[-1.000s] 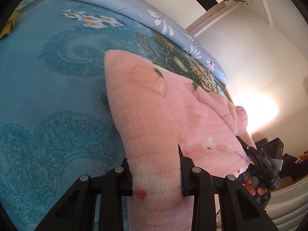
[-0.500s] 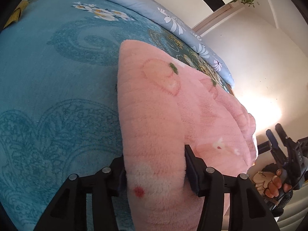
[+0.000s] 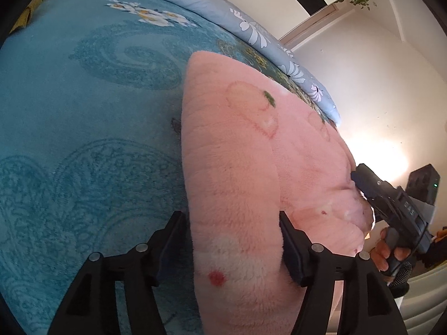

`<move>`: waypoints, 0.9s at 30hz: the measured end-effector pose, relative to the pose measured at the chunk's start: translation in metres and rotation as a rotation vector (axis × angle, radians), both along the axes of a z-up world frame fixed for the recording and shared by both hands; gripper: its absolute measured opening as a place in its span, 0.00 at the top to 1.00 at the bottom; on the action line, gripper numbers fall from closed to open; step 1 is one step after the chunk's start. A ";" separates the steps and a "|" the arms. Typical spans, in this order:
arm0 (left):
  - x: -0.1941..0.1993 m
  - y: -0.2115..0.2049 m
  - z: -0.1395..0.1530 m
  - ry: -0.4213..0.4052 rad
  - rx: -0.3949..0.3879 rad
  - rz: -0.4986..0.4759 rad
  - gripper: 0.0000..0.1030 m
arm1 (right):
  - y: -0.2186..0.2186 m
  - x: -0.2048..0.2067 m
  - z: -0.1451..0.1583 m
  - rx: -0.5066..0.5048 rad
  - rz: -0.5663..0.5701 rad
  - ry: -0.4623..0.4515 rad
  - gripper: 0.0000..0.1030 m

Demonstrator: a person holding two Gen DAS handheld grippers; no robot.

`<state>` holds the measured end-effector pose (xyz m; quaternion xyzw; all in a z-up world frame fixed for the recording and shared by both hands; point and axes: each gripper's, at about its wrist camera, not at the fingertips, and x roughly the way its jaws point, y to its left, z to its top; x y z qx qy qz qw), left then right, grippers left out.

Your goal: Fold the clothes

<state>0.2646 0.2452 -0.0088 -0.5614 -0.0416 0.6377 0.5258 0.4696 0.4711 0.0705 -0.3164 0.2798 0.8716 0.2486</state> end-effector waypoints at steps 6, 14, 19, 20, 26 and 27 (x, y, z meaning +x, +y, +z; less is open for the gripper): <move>0.001 0.000 0.000 0.006 -0.002 -0.003 0.32 | 0.009 -0.007 -0.014 -0.053 -0.021 -0.005 0.48; 0.000 0.001 -0.001 0.000 -0.003 0.000 0.32 | 0.003 0.053 0.000 -0.021 -0.086 0.095 0.24; 0.000 0.001 -0.001 0.004 -0.002 0.003 0.30 | 0.026 0.081 -0.051 -0.301 -0.117 0.161 0.21; 0.000 0.001 -0.002 0.003 -0.001 0.004 0.30 | 0.029 0.083 -0.059 -0.346 -0.114 0.198 0.19; -0.001 -0.001 -0.002 0.004 0.006 0.004 0.30 | 0.036 0.064 -0.080 -0.428 -0.117 0.255 0.19; -0.001 -0.001 -0.002 0.005 0.007 0.006 0.30 | 0.037 0.060 -0.081 -0.428 -0.115 0.259 0.19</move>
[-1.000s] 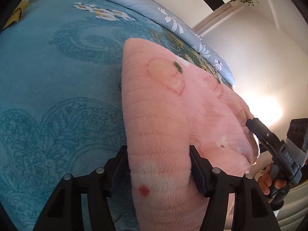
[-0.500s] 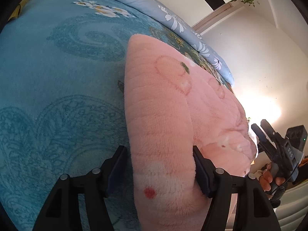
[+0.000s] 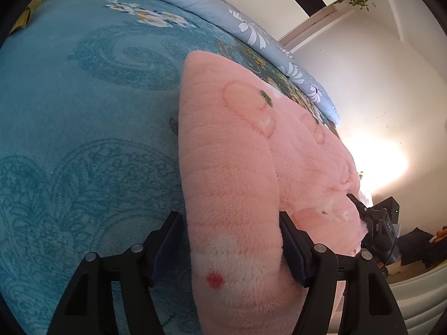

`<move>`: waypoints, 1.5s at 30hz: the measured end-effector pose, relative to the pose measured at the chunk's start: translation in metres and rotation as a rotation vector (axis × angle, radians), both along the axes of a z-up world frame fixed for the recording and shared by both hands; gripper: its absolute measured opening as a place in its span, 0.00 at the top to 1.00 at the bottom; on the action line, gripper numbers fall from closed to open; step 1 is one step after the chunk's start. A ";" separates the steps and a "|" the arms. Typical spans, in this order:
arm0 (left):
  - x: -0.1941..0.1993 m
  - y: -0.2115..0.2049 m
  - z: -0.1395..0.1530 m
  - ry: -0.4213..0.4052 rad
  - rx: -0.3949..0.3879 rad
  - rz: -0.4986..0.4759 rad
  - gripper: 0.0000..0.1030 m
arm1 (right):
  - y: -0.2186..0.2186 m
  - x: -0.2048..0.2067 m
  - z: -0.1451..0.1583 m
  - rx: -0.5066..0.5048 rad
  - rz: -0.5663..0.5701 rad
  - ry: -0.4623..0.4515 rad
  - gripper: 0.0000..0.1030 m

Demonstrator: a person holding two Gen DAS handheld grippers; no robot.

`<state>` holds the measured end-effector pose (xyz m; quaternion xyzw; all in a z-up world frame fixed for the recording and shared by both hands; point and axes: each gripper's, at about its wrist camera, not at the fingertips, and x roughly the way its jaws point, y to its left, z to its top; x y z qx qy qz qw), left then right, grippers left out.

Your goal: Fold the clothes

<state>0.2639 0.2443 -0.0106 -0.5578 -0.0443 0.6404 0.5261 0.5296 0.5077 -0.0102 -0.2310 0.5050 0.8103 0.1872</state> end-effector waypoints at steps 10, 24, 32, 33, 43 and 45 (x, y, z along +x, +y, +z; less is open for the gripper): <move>0.013 -0.009 0.024 0.136 0.032 0.012 0.56 | -0.014 -0.009 0.022 0.063 0.021 -0.021 0.54; 0.033 0.049 0.095 0.257 0.124 -0.100 0.64 | -0.003 0.027 0.088 0.219 0.080 -0.006 0.56; 0.101 0.158 0.146 0.323 0.198 -0.299 0.64 | 0.056 0.114 0.153 0.338 -0.041 -0.067 0.56; 0.110 0.176 0.147 0.318 0.193 -0.311 0.64 | 0.069 0.126 0.158 0.336 -0.066 -0.075 0.56; 0.225 0.319 0.153 0.290 0.156 -0.450 0.64 | 0.195 0.235 0.193 0.363 -0.276 -0.305 0.56; 0.240 0.335 0.146 0.274 0.167 -0.446 0.64 | 0.212 0.253 0.197 0.374 -0.319 -0.339 0.56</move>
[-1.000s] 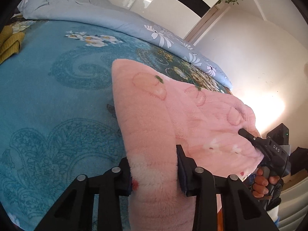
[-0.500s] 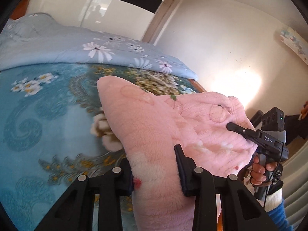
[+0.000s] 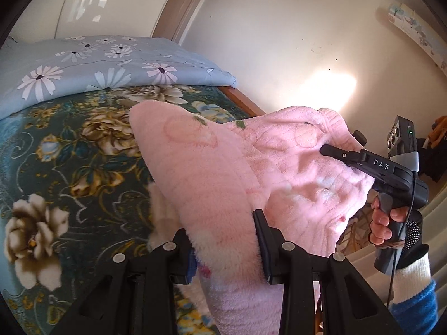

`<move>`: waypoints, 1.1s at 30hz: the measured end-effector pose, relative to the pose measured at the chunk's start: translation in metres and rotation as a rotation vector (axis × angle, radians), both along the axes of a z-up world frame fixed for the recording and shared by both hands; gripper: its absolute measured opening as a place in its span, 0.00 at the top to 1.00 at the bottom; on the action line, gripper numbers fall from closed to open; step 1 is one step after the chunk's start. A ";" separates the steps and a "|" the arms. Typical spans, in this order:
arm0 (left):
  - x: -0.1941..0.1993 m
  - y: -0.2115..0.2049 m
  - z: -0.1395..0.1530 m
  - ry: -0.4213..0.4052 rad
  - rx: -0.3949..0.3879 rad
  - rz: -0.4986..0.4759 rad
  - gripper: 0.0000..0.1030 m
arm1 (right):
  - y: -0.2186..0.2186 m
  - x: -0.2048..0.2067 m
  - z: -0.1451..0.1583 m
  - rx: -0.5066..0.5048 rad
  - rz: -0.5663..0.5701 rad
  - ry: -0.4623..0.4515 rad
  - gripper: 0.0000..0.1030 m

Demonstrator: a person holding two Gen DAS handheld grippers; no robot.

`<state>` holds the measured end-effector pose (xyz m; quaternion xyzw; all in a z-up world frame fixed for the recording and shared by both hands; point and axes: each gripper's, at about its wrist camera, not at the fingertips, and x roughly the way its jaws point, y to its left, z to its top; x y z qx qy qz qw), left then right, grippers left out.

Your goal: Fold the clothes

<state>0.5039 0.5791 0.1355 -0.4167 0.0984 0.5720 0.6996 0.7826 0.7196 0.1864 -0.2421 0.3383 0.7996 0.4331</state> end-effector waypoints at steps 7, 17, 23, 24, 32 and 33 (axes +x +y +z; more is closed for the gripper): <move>0.020 0.027 -0.050 0.022 -0.063 0.027 0.64 | 0.043 0.040 -0.045 -0.064 -0.150 -0.024 0.55; 0.000 0.017 -0.063 -0.055 -0.097 0.020 0.63 | 0.048 0.052 -0.085 -0.096 -0.230 -0.005 0.46; -0.018 -0.007 -0.037 -0.019 -0.032 0.106 0.61 | 0.020 0.057 -0.061 -0.025 -0.220 -0.032 0.39; -0.018 -0.007 -0.034 -0.015 -0.032 0.100 0.60 | 0.016 0.057 -0.058 -0.004 -0.221 -0.061 0.38; 0.033 -0.012 -0.020 0.066 0.008 -0.024 0.58 | -0.013 0.078 -0.021 0.104 -0.282 -0.016 0.38; 0.038 -0.013 -0.020 0.068 0.015 -0.040 0.58 | -0.021 0.072 -0.018 0.130 -0.249 -0.022 0.38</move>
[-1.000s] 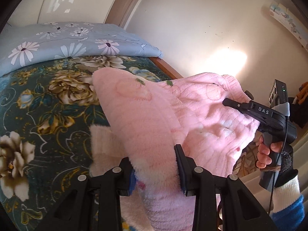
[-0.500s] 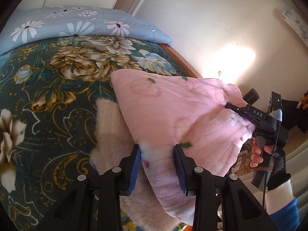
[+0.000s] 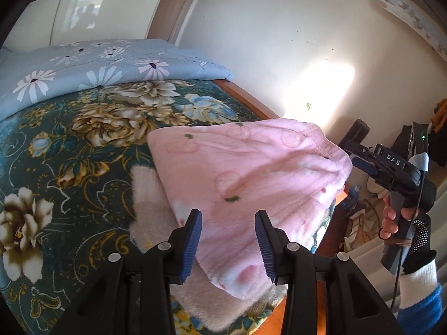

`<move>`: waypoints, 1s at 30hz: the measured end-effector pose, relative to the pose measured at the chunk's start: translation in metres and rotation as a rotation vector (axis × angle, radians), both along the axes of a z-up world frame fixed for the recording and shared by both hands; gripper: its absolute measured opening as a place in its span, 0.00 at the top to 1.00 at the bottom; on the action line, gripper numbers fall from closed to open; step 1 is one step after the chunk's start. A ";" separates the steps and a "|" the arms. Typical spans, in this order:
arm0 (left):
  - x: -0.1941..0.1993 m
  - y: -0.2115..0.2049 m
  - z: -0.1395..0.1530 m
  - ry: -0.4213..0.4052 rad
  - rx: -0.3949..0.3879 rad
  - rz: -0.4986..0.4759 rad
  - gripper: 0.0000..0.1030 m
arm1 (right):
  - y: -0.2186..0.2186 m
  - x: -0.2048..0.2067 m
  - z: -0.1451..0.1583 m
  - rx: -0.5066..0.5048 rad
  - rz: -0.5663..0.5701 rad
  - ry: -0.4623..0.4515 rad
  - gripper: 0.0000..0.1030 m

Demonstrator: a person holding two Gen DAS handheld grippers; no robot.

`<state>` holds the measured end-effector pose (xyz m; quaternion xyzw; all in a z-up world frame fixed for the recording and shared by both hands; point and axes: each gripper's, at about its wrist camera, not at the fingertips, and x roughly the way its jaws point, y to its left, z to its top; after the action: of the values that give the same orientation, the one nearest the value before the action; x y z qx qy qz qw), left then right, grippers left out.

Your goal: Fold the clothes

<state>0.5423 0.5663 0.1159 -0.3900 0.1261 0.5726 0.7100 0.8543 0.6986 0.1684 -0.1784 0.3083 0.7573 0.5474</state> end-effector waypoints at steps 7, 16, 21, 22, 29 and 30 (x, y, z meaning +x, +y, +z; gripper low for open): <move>0.027 0.001 -0.014 0.062 -0.028 -0.077 0.53 | -0.023 -0.031 -0.018 0.062 0.168 -0.108 0.38; 0.044 0.003 -0.028 0.098 -0.052 -0.139 0.47 | 0.007 -0.017 -0.061 -0.074 0.063 -0.047 0.38; 0.051 0.002 -0.033 0.146 -0.052 -0.167 0.46 | 0.009 -0.019 -0.074 -0.099 0.040 -0.085 0.36; 0.051 -0.002 -0.031 0.151 -0.042 -0.168 0.46 | 0.007 -0.018 -0.074 -0.094 0.037 -0.081 0.36; 0.027 -0.027 -0.011 0.196 -0.021 -0.157 0.32 | -0.027 -0.021 -0.064 -0.004 -0.039 -0.073 0.36; 0.023 -0.031 -0.009 0.203 -0.016 -0.141 0.30 | -0.035 -0.025 -0.064 0.014 -0.057 -0.085 0.34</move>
<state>0.5658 0.5354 0.1070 -0.3257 0.2293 0.5567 0.7290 0.8294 0.6632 0.1048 -0.1979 0.2844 0.7352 0.5826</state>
